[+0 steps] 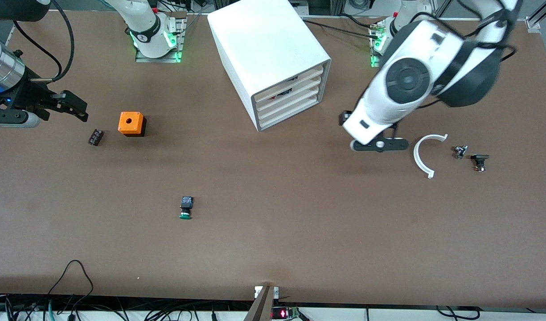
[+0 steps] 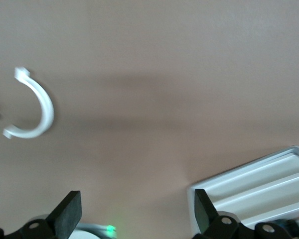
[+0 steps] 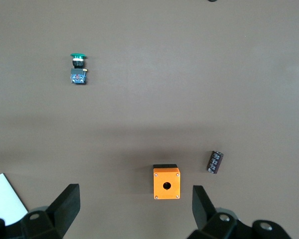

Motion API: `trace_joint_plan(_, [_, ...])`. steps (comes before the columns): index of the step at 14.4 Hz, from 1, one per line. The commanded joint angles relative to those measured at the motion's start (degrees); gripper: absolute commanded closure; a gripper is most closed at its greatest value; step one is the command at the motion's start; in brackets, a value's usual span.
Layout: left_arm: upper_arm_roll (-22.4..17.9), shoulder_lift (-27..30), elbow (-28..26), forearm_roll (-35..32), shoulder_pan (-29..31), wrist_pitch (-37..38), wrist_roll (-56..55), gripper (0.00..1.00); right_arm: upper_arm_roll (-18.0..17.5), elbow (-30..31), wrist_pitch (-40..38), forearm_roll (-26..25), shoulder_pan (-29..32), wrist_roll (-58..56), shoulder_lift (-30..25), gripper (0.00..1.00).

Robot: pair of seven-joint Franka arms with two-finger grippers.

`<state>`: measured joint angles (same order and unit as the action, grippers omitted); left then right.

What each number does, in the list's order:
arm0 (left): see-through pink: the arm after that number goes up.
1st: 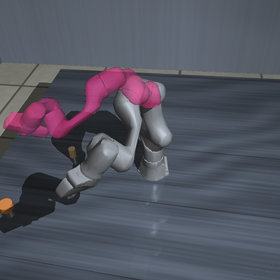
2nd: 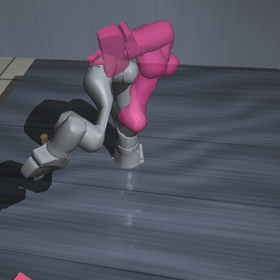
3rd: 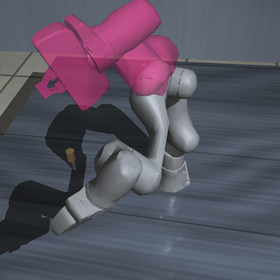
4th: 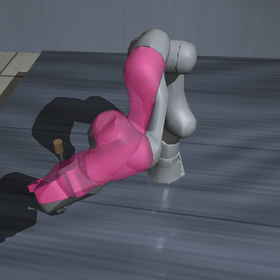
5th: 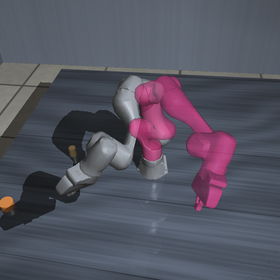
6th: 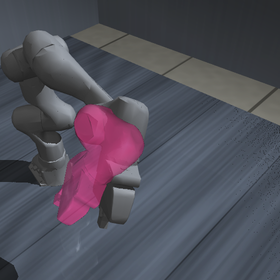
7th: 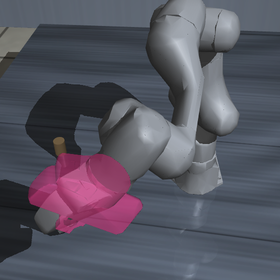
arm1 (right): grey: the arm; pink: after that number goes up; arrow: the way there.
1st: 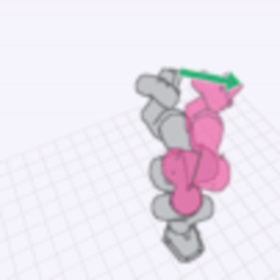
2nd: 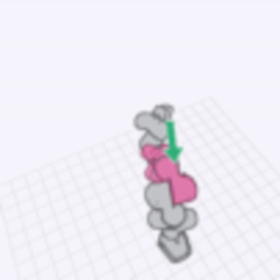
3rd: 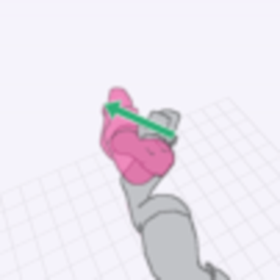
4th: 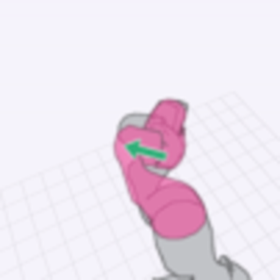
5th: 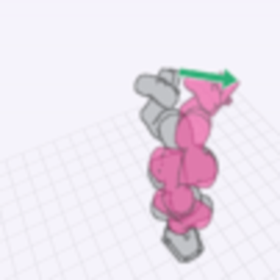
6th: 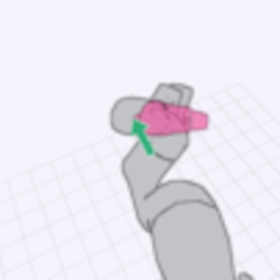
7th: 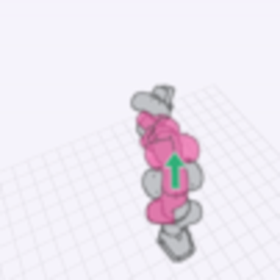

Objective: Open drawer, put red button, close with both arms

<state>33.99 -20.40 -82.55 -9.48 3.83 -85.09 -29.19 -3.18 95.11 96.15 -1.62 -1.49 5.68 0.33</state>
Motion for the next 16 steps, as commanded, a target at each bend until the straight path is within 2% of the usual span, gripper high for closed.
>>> trace_joint_plan(1, [-9.5, 7.0, -2.3, 0.1, -1.6, -0.1, 13.6, 0.0, -1.3, -1.2, -1.4, 0.8, 1.2, -0.3, 0.1, 0.0])
trace_joint_plan(3, [-15.5, 10.3, -3.7, 0.4, -2.1, -0.8, 21.3, 0.0, -1.3, -1.4, -1.4, 0.8, 1.2, -0.8, 0.2, 0.0])
trace_joint_plan(5, [-22.9, 13.7, -6.5, 5.2, -3.4, -4.7, 30.6, 0.0, -1.3, -2.3, -1.4, 0.7, 1.1, -0.6, 0.4, 0.0])
trace_joint_plan(6, [-25.4, 16.4, -9.5, 6.5, -4.4, -6.9, 31.3, 0.0, -1.4, -3.1, -1.4, 0.7, 1.1, -0.4, 0.4, 0.0])
trace_joint_plan(8, [-27.5, 20.5, -15.3, 6.8, -4.6, -11.2, 30.8, 0.0, -1.3, -4.1, -2.2, 1.1, 1.3, -0.7, 1.5, 0.0])
trace_joint_plan(9, [-29.7, 21.7, -17.7, 7.5, -4.6, -15.9, 30.8, 0.0, -1.2, -4.1, -2.2, 1.1, 1.3, -0.7, 1.5, 0.0])
trace_joint_plan(11, [-31.1, 22.8, -21.1, 11.3, -4.6, -22.9, 31.6, 0.0, -1.2, -4.1, -2.2, 1.1, 1.3, -0.7, 1.3, 0.0])
trace_joint_plan(14, [-31.1, 25.0, -21.9, 11.7, -4.6, -22.1, 29.9, 0.0, -1.2, -4.0, -2.3, 1.1, 1.3, -0.8, 1.3, 0.0])
trace_joint_plan(16, [-31.1, 25.1, -21.3, 11.5, -4.5, -18.6, 30.1, 0.0, -1.2, -4.0, -2.4, 1.1, 1.3, -0.8, 1.3, 0.0])
